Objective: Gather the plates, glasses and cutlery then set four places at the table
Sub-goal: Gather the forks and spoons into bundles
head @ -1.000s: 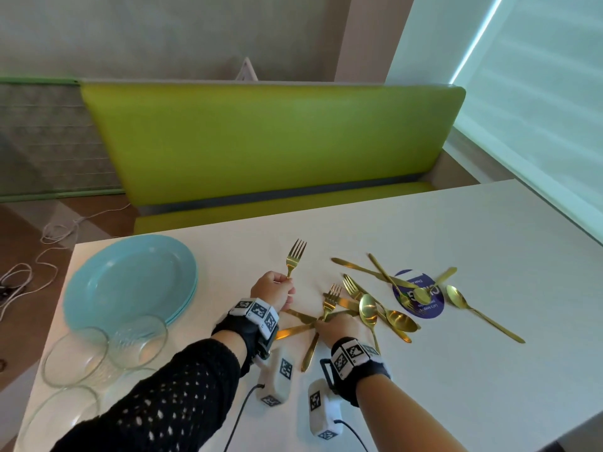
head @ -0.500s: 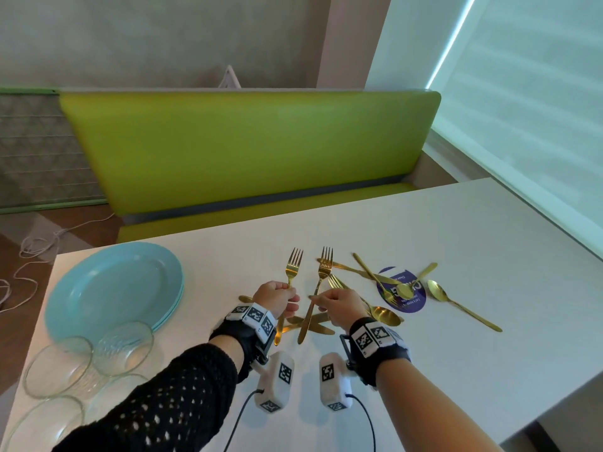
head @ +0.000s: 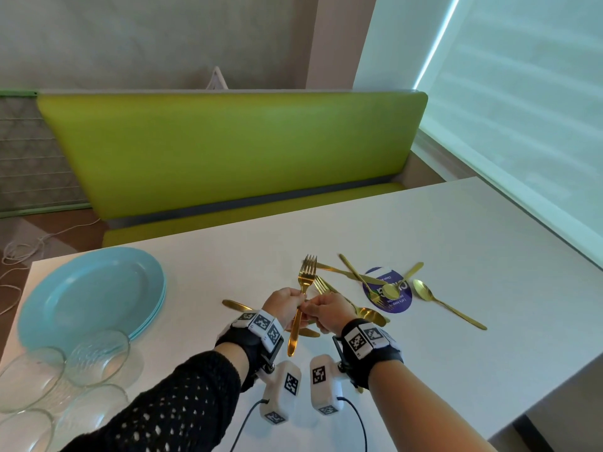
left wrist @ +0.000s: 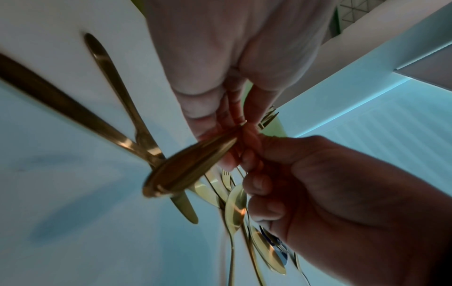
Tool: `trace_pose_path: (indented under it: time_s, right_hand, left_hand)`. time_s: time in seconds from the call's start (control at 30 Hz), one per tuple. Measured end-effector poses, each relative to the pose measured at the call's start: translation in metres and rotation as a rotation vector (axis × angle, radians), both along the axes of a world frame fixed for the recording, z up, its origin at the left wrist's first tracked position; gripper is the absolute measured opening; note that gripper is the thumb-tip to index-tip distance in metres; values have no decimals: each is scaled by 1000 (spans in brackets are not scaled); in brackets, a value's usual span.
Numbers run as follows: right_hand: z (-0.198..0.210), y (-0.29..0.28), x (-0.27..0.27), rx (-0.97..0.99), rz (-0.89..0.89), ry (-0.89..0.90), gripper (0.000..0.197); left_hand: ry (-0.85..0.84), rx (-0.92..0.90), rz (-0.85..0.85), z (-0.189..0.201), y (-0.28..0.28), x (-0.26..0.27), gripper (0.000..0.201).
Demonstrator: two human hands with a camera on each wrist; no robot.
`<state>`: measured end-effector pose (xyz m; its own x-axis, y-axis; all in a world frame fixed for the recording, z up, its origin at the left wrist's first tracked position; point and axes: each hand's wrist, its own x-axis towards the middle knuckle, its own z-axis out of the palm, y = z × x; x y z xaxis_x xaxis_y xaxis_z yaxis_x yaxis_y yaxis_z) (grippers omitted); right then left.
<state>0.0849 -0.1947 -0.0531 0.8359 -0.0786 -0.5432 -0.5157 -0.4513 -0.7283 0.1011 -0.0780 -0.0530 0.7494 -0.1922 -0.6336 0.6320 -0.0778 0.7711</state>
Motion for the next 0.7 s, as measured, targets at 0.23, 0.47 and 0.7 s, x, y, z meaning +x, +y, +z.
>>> trace_pose_path:
  time_s: [0.23, 0.47, 0.7]
  right_hand:
    - [-11, -17, -2, -193, -16, -52, 23]
    - [-19, -68, -4, -744, -36, -42, 21]
    - [-38, -65, 1, -905, 224, -56, 23]
  left_hand:
    - [-38, 79, 14, -9, -10, 1, 14]
    - [-64, 177, 72, -15, -6, 7, 16]
    - [-57, 200, 46, -16, -7, 9, 16]
